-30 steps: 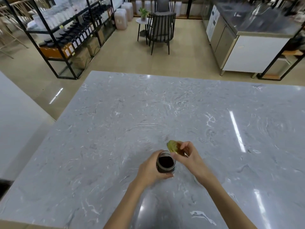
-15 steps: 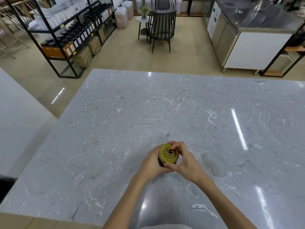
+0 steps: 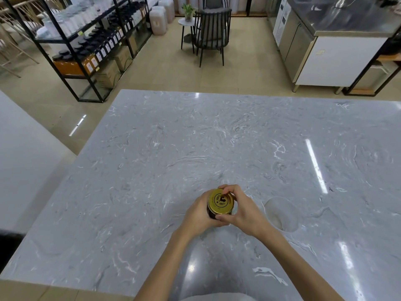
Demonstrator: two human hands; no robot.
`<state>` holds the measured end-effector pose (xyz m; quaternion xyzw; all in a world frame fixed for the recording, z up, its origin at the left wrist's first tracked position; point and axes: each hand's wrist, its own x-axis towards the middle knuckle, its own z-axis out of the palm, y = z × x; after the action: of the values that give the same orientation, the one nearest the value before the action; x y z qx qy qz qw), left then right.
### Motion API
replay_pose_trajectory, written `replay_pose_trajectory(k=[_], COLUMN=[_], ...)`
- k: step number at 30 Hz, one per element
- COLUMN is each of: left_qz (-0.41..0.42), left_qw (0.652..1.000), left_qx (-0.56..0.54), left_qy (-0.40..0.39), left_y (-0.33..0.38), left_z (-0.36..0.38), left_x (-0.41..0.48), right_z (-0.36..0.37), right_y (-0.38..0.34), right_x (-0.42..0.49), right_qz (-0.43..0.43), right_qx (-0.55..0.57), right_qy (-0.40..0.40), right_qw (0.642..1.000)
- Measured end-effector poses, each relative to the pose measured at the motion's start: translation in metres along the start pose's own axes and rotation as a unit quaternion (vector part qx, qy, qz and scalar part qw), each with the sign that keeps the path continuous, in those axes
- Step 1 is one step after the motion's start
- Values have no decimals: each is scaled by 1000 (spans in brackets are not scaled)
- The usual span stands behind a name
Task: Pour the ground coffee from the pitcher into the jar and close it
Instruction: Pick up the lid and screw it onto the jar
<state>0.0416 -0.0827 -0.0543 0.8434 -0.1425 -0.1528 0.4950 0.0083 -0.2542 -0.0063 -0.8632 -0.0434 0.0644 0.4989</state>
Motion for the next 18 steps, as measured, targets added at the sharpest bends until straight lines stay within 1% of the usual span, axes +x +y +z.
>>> replay_pose_trajectory(k=[11,13,16,18], left_qz=[-5,-8,-13,-20], left_qw=[1000,1000,1000,1000], left_qx=[11,19,28,22], left_qy=[-5,-5,2,-1], left_y=[8,11,14,17], left_z=[-5,-5,-4,-5], left_x=[-4,-4,-5,-6], right_z=[-5,-1,11,19], right_y=[8,8,3,0], right_x=[0,-1,-2,-3], right_qz=[-6,-18,-40,-20], right_qx=[-35,-33,-51,-57], right_qy=[-15,0,47,67], right_qw=[999,999,997,996])
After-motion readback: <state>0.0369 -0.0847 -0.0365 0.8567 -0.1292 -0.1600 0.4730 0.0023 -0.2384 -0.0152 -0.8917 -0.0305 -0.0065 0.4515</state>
